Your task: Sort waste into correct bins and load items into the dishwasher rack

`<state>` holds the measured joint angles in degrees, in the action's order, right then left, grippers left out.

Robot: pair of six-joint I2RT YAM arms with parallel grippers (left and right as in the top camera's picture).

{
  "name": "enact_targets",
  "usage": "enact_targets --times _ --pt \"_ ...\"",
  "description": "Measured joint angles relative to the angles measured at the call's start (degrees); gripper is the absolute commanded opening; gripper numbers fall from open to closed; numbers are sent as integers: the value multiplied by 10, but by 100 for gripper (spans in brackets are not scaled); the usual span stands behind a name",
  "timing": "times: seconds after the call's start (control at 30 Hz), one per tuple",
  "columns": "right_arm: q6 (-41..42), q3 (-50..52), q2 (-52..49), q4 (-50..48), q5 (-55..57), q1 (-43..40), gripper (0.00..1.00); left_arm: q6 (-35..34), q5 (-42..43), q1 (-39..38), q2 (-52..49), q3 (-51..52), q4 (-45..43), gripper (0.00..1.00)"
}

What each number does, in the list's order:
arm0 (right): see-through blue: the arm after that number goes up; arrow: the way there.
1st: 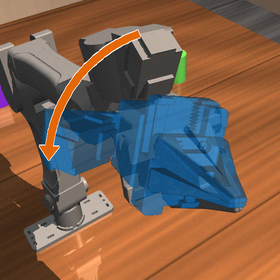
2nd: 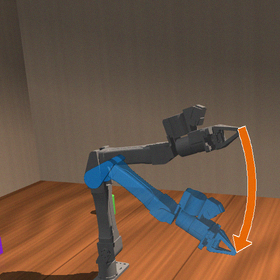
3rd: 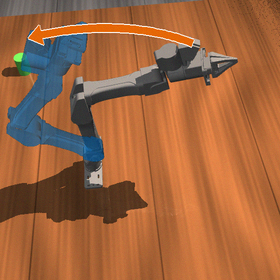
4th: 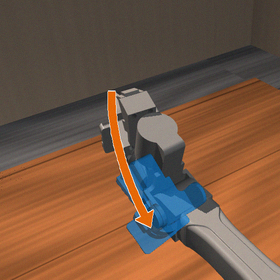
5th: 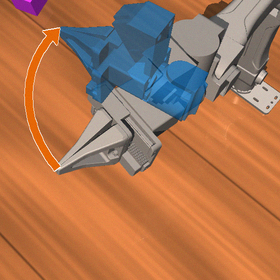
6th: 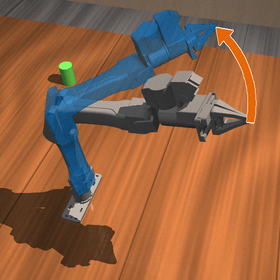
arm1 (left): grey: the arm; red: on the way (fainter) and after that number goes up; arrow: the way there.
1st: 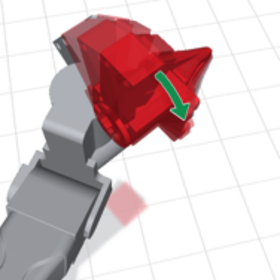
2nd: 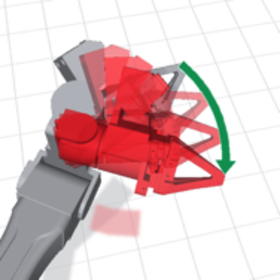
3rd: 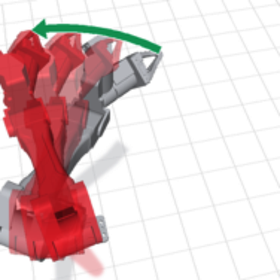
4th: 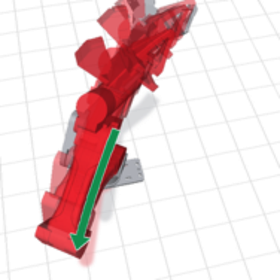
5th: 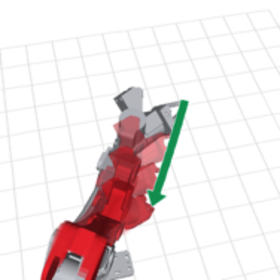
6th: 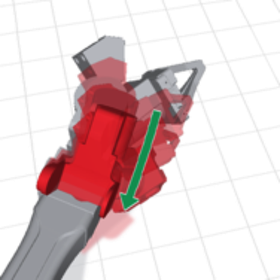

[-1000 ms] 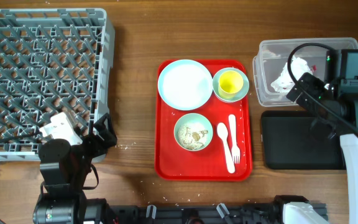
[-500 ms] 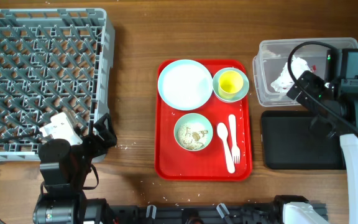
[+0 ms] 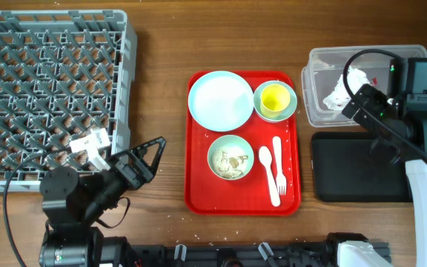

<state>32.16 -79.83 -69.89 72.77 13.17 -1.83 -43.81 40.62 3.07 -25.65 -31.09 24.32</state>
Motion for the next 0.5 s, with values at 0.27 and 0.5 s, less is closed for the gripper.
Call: enact_targets --times 0.27,0.5 --pt "0 0 0 0 0 0 100 1 69 -16 -49 -31 -45 99" --pt "0 2 0 0 0 0 100 123 -60 -129 -262 -212 166 99"
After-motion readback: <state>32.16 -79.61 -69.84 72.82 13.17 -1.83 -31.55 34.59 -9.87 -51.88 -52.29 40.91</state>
